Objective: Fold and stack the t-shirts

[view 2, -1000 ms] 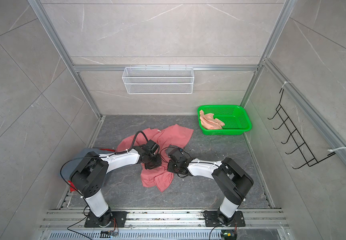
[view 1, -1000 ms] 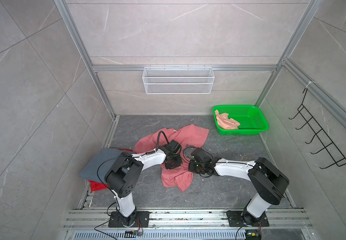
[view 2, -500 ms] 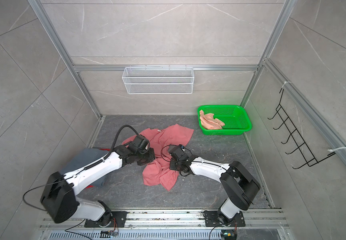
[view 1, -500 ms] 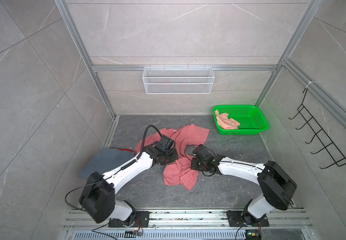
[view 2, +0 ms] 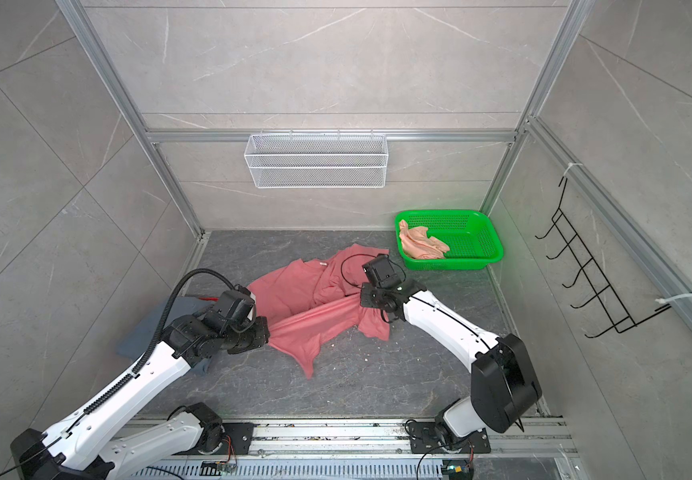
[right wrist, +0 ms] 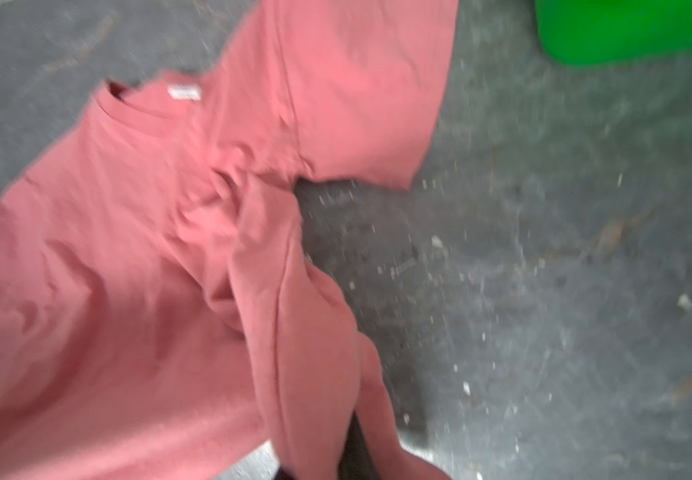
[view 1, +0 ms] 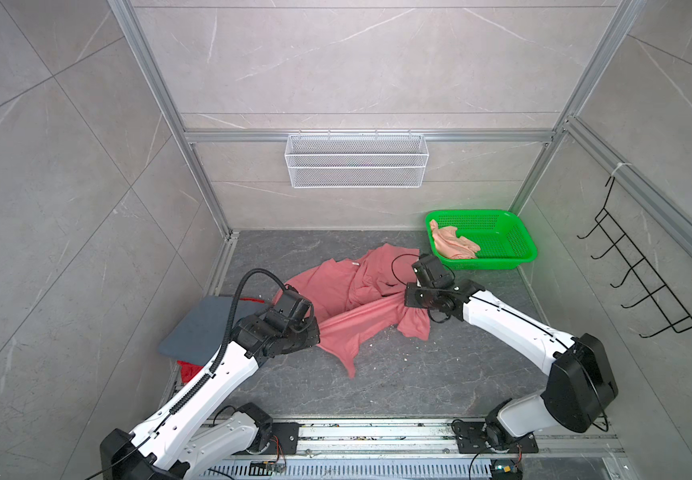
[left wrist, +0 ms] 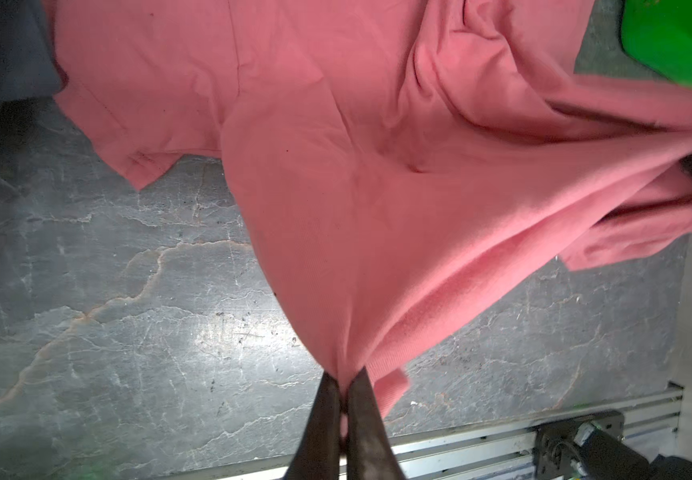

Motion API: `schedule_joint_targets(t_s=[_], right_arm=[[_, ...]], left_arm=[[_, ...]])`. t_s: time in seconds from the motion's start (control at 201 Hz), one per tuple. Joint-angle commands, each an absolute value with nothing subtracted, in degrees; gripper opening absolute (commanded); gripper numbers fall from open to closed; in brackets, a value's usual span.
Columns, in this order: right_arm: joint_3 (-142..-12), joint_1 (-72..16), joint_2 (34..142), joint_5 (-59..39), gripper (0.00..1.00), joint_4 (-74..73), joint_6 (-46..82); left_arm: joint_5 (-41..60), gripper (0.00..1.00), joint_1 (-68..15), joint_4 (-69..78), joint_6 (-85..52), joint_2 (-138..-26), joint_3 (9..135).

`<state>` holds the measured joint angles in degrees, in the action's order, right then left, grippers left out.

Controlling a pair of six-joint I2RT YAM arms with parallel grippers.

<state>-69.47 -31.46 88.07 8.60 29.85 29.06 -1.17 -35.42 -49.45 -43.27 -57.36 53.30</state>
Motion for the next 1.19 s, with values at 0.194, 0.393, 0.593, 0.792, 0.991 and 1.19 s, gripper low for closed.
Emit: schedule_joint_targets(t_s=[0.194,0.393,0.593,0.792,0.991,1.19], right_arm=[[-90.1,-30.2,97.9,19.9,0.56,44.8,23.6],[-81.0,-31.0,88.3,11.9,0.58,39.3,29.7],[-67.1,-37.4,83.7,7.1,0.58,27.9,40.2],[-60.7,-40.7,88.2,7.1,0.57,22.2,47.5],[-61.6,-41.4,95.2,7.6,0.56,20.2,48.0],[-65.2,-41.3,102.2,7.8,0.56,20.1,48.4]], left_arm=[[-1.2,0.58,-35.3,-50.5,-40.5,-61.3,54.6],[-5.0,0.63,-34.4,-48.2,-37.1,-65.7,59.6],[1.2,0.64,-28.2,-37.8,-34.0,-75.9,61.3],[2.5,0.64,-24.0,-31.4,-33.1,-87.5,64.8],[4.3,0.63,-20.1,-28.9,-33.4,-96.7,66.1],[4.4,0.63,-19.2,-26.0,-34.9,-99.2,63.0]])
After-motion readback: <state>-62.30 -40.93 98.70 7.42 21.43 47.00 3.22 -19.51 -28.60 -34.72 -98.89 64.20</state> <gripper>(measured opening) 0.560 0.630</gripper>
